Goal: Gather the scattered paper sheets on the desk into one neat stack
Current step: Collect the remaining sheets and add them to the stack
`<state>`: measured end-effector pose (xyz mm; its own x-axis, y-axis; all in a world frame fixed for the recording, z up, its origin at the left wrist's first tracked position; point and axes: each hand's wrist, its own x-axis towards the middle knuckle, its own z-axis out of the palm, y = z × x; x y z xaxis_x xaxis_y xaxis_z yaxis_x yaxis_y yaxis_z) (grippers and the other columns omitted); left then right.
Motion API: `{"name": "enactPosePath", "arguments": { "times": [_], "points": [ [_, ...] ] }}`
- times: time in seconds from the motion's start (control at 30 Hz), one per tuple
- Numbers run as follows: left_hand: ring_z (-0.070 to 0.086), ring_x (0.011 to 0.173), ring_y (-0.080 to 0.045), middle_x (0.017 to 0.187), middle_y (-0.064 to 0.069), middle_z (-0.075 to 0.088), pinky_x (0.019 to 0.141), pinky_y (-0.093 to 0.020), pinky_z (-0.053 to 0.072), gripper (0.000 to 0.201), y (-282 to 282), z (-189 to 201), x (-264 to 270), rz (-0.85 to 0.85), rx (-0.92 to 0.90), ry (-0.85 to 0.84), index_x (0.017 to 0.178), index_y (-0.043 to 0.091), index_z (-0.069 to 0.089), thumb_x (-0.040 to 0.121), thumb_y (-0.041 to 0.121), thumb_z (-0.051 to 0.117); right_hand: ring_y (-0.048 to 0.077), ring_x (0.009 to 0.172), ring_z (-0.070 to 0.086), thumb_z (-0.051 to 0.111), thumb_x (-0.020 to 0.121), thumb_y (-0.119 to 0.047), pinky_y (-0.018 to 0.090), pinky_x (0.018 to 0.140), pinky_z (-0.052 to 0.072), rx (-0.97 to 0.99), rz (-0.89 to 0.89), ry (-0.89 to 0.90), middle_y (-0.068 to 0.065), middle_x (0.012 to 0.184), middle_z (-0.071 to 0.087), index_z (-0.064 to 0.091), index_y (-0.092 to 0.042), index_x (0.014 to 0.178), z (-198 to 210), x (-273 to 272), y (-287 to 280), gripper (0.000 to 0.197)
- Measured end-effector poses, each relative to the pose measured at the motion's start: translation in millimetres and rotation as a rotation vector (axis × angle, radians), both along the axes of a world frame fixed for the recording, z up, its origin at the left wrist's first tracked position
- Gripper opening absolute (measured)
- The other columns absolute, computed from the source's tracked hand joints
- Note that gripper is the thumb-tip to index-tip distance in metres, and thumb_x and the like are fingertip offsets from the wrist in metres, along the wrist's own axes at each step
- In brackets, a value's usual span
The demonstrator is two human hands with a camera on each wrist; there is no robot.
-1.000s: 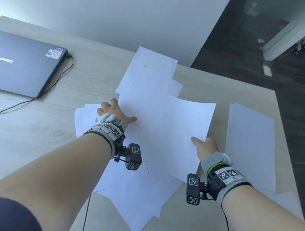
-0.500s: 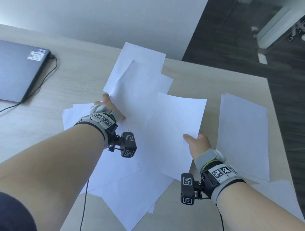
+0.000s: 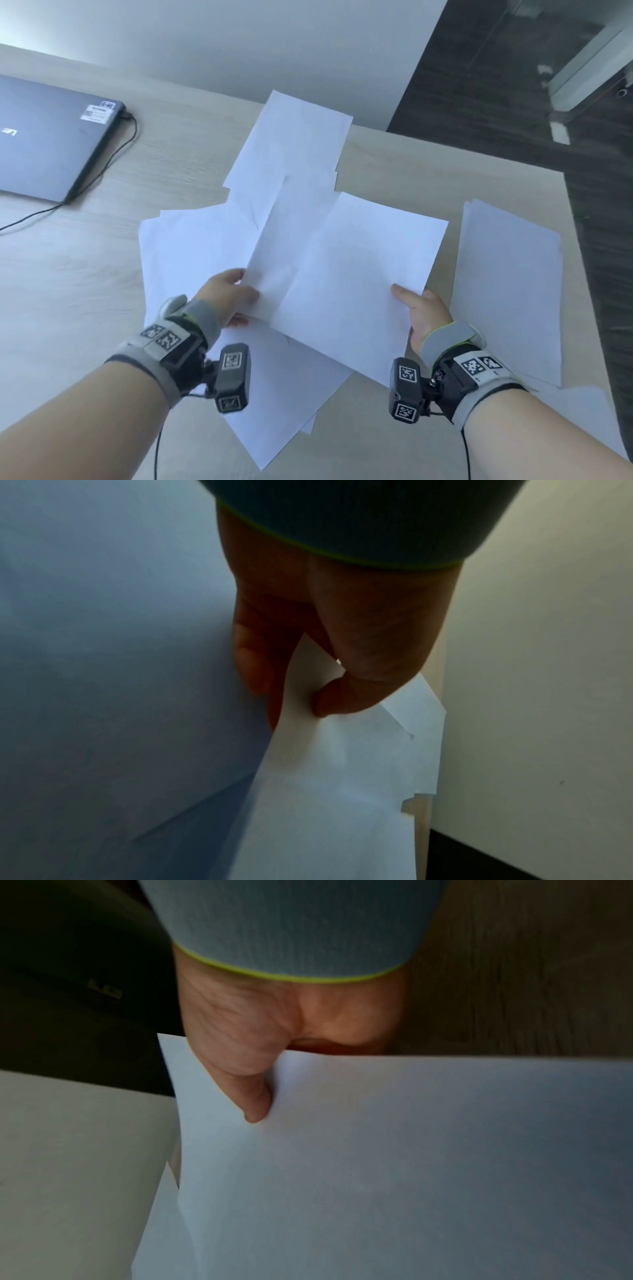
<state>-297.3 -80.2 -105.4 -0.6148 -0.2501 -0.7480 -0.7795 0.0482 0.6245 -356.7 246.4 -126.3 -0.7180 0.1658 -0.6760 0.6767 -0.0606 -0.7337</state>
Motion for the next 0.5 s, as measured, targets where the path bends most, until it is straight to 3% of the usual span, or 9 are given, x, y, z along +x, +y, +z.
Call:
{"name": "enactPosePath", "arguments": {
  "times": [0.13, 0.2, 0.3, 0.4, 0.47, 0.5],
  "points": [
    [0.064, 0.074, -0.03, 0.092, -0.012, 0.073, 0.051, -0.028, 0.052, 0.03, 17, -2, 31, -0.075, 0.034, -0.106, 0.098, 0.023, 0.076, 0.076, 0.019, 0.056, 0.024, 0.087, 0.07, 0.069, 0.093, -0.011, 0.034, 0.073, 0.054, 0.053, 0.11, 0.002, 0.003, 0.099, 0.075, 0.072, -0.013, 0.103, -2, 2, -13, 0.011],
    [0.063, 0.071, -0.032, 0.09, -0.014, 0.071, 0.051, -0.03, 0.053, 0.02, 25, -2, 40, -0.047, 0.054, -0.117, 0.09, 0.021, 0.075, 0.087, 0.022, 0.056, 0.024, 0.088, 0.071, 0.07, 0.092, -0.011, 0.034, 0.075, 0.054, 0.089, 0.163, 0.011, 0.003, 0.098, 0.075, 0.073, -0.01, 0.107, -4, 5, -20, 0.015],
    [0.067, 0.069, -0.025, 0.091, -0.006, 0.076, 0.052, -0.027, 0.054, 0.016, 35, -1, 52, -0.065, 0.065, -0.084, 0.1, 0.025, 0.074, 0.095, 0.035, 0.063, 0.025, 0.09, 0.071, 0.071, 0.091, -0.012, 0.037, 0.084, 0.055, 0.126, 0.226, 0.014, 0.004, 0.099, 0.076, 0.074, -0.013, 0.102, -6, 12, -26, 0.011],
    [0.068, 0.075, -0.021, 0.091, -0.001, 0.077, 0.051, -0.025, 0.053, 0.017, 42, -3, 60, -0.083, 0.035, -0.054, 0.106, 0.03, 0.073, 0.093, 0.023, 0.063, 0.031, 0.087, 0.072, 0.072, 0.09, -0.021, 0.044, 0.083, 0.059, 0.207, 0.293, 0.008, 0.009, 0.095, 0.076, 0.073, -0.012, 0.095, -5, 19, -26, 0.011],
    [0.064, 0.071, -0.023, 0.089, -0.004, 0.075, 0.049, -0.026, 0.05, 0.023, 43, -4, 64, 0.03, 0.097, -0.022, 0.107, 0.031, 0.073, 0.094, 0.016, 0.062, 0.03, 0.078, 0.068, 0.071, 0.085, -0.036, 0.049, 0.081, 0.059, 0.391, 0.369, 0.03, 0.006, 0.089, 0.072, 0.069, -0.013, 0.096, -2, 20, -21, 0.025],
    [0.061, 0.069, -0.023, 0.087, -0.006, 0.073, 0.048, -0.026, 0.048, 0.023, 43, -5, 65, 0.102, 0.13, 0.0, 0.107, 0.03, 0.074, 0.094, 0.014, 0.062, 0.025, 0.077, 0.065, 0.071, 0.085, -0.04, 0.045, 0.08, 0.058, 0.489, 0.375, 0.047, 0.002, 0.093, 0.069, 0.065, -0.016, 0.102, 1, 20, -18, 0.03]
  ]
}}
